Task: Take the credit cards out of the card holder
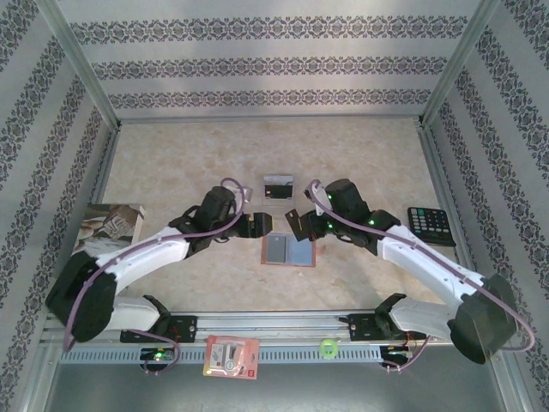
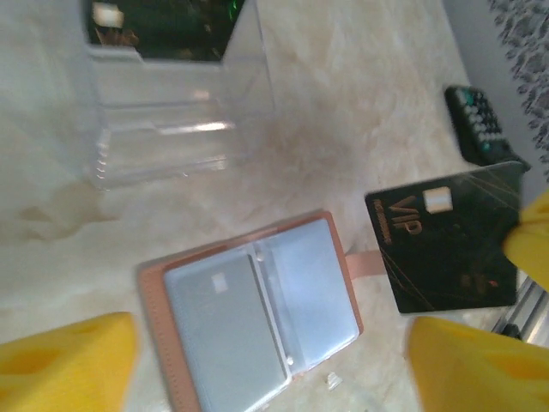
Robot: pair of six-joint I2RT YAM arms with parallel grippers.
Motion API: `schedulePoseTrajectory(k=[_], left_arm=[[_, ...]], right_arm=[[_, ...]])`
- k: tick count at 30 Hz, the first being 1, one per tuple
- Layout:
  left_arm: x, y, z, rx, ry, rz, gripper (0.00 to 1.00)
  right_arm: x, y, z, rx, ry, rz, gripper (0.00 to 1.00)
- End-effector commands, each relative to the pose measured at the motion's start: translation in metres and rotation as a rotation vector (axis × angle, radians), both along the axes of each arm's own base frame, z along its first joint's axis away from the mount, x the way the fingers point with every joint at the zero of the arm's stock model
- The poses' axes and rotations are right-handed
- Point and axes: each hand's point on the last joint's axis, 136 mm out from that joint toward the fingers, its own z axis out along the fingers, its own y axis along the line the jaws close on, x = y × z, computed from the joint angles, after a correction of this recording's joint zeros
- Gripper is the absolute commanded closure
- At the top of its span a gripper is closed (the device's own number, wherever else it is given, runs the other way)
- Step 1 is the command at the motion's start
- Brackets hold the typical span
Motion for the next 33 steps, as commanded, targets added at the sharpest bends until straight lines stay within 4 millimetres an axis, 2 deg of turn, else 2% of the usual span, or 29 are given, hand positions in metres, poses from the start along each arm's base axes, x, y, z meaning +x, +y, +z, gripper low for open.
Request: schedulePoseTrajectory(k=[1,2,6,11,16,22,27,33], left_arm=[[-0.011,0.034,-0.009,0.045,0.038,0.071,0.04],[-0.013,0.043,-0.008,0.049,0.034,0.09,0.0],[-0.019,0.072,0.001,0.077,0.002,0.158,0.0],[-0.024,0.091,0.006,0.108,-0.024,0.215,0.0],[-0.025,0.096,-0.002,0.109,0.001,0.231,0.0],[-0.022,0.1,-0.011,0.121,0.025,0.251,0.0],[-0.018,0.106,-0.013,0.128,0.036,0.271,0.01],[-0.014,0.11,-0.017,0.108,0.047,0.293,0.0]], right_arm=[[0.021,0.005,0.007,-0.092,-0.082,0.085,1.0],[0.028,0.008,0.009,-0.113,-0.092,0.101,1.0],[0.055,0.018,0.008,-0.246,-0.121,0.205,1.0],[0.082,0.025,0.001,-0.429,-0.155,0.366,1.0],[0.107,0.032,0.003,-0.542,-0.239,0.458,1.0],[0.123,0.039,-0.005,-0.668,-0.319,0.53,1.0],[0.129,0.053,-0.015,-0.744,-0.375,0.594,1.0],[0.135,0.059,-0.011,-0.759,-0.422,0.609,1.0]])
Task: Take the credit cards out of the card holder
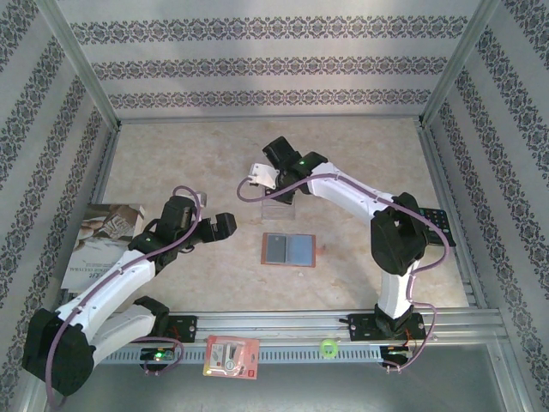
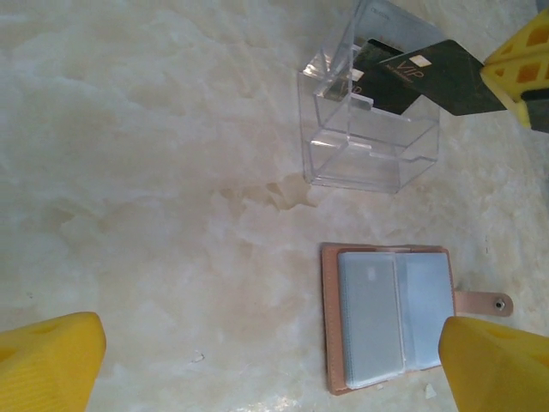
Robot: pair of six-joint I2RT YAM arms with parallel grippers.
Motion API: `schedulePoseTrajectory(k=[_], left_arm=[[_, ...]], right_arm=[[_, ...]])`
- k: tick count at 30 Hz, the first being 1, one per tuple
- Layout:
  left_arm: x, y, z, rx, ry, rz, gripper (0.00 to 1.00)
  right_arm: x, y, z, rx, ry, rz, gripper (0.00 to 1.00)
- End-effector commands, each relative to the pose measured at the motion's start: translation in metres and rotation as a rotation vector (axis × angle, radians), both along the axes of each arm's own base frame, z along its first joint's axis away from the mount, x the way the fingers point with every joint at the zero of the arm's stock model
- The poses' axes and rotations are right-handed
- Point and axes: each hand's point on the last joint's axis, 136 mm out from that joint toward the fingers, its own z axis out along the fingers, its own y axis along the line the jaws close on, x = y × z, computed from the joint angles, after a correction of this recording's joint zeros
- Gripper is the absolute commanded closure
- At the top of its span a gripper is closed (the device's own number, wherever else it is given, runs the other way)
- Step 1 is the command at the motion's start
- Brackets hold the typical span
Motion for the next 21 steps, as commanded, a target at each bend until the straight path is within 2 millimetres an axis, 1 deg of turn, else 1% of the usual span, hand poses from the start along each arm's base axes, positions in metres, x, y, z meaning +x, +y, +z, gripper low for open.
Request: schedulePoseTrajectory(k=[1,7,21], left_arm=[[0.0,0.006,-0.01,0.005,0.025,0.016,0.0],[0.001,0.006,-0.013,0.0,0.041,0.017,0.0],[0.004,0.011,-0.016,0.0,0.052,0.036,0.0]], right_arm=[[0.014,0.003,0.015,-0.01,-0.073,0.021,1.0],[0.015,0.002,0.004,-0.022,-0.062,0.024,1.0],[0.018,0.004,-0.013,-0.023,-0.033,0.037,1.0]])
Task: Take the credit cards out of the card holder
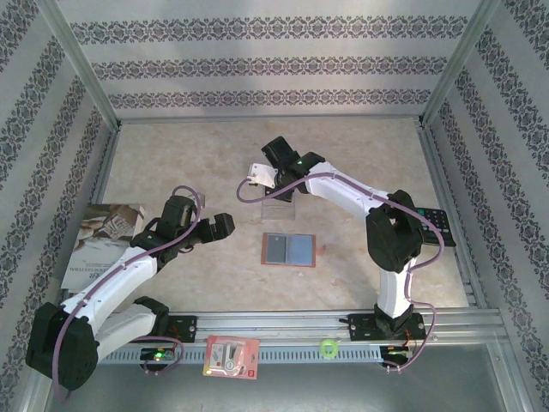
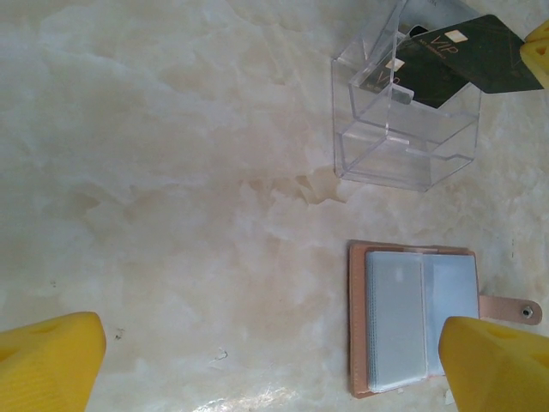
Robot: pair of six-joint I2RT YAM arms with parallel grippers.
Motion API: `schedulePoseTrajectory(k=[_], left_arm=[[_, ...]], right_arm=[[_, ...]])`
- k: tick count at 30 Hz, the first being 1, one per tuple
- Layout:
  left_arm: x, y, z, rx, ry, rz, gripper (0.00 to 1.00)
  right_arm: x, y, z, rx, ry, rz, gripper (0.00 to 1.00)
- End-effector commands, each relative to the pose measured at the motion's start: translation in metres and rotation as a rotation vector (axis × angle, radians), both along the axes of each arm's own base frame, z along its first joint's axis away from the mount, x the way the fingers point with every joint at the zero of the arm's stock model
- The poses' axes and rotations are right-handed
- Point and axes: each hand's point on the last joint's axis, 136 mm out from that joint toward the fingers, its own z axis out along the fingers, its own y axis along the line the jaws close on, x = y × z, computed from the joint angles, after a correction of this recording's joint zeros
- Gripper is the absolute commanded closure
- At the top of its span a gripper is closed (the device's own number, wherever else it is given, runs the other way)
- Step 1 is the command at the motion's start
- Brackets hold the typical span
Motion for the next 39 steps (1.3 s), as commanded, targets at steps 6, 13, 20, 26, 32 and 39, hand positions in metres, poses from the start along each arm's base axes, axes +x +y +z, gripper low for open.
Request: schedulePoseTrajectory(k=[6,13,20,26,32,39], left_arm=[[0.004,0.004,-0.002,-0.014,0.004,0.017,0.0],[0.005,0.003,-0.003,-0.03,0.012,0.014,0.0],[0.003,0.001,0.0,-0.051,-0.001,0.009,0.0],[0.005,0.002,0.012,-0.094,-0.064,0.04,0.0],[0.002,0.0,0.009,-0.124,-0.073,0.039,0.0],[-0.004,-0.002,0.001,-0.158,-0.07,0.033,0.0]], right_arm=[[0.006,-0.001,-0.016,-0.004,0.016,-0.003,1.0],[0.034,-0.009,-0.013,-0.017,-0.104,-0.087,0.79],[0.058,-0.006,0.028,0.107,-0.289,-0.202,0.66],[0.04,0.001,0.085,0.437,-0.265,-0.432,0.62],[-0.03,0.007,0.057,0.616,0.082,-0.651,0.61],[-0.125,-0.01,-0.019,0.416,0.329,-0.767,0.61]])
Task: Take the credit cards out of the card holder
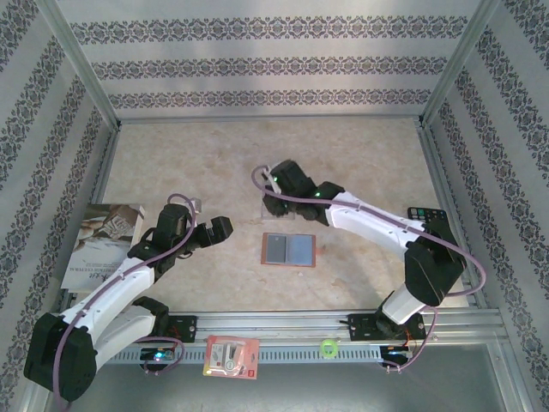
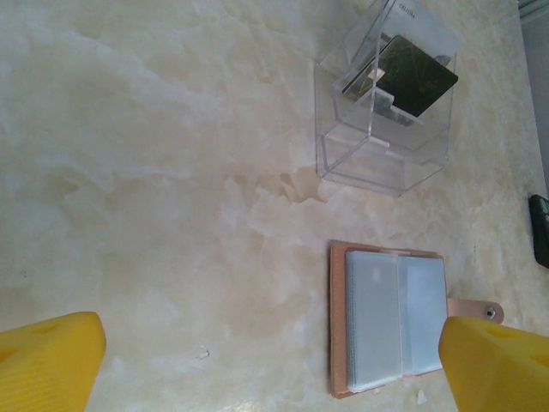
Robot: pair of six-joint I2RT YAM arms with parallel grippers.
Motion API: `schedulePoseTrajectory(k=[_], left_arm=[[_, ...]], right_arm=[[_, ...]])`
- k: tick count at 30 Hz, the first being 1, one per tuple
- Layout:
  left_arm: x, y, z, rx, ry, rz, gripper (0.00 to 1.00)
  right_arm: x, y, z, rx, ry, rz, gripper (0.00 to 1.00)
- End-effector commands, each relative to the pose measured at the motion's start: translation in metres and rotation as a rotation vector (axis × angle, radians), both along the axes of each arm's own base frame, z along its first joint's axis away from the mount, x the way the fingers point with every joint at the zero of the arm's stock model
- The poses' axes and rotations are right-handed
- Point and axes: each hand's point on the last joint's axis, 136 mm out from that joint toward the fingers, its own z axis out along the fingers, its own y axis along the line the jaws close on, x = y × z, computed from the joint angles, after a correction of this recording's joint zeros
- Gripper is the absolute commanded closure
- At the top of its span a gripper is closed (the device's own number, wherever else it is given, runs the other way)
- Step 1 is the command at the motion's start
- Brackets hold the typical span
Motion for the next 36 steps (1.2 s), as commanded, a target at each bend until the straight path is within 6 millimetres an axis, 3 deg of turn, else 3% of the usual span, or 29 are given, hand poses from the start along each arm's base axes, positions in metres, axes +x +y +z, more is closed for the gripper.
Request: schedulePoseTrajectory(k=[1,5,9,16,26,36], left_arm=[[0.003,-0.001,0.006,-0.053,-0.035,0.013,0.0],[0.0,-0.003,-0.001,-0.065,-0.014,0.004,0.0],[-0.003,-0.003,-0.008,-0.064,0.001,-0.001,0.0],[-0.005,-0.004,-0.016,-0.061,0.026,-0.004,0.0],[-0.003,-0.005,-0.016,-0.061,0.024,-0.009,0.0],[-0.003,-0.005,-0.016,-0.058,0.027,-0.012,0.0]], right_arm=[[-0.059,-0.013,-0.045,-0.064,0.215,-0.043,0.62],[-0.091,0.0,-0.072,-0.087,0.286,0.022,0.66],[-0.105,0.015,-0.087,-0.109,0.32,0.082,0.65],[-0.106,0.023,-0.108,-0.178,0.32,0.094,0.63],[-0.099,0.026,-0.093,-0.179,0.243,0.077,0.63],[-0.104,0.021,-0.123,-0.278,0.274,0.083,0.62]])
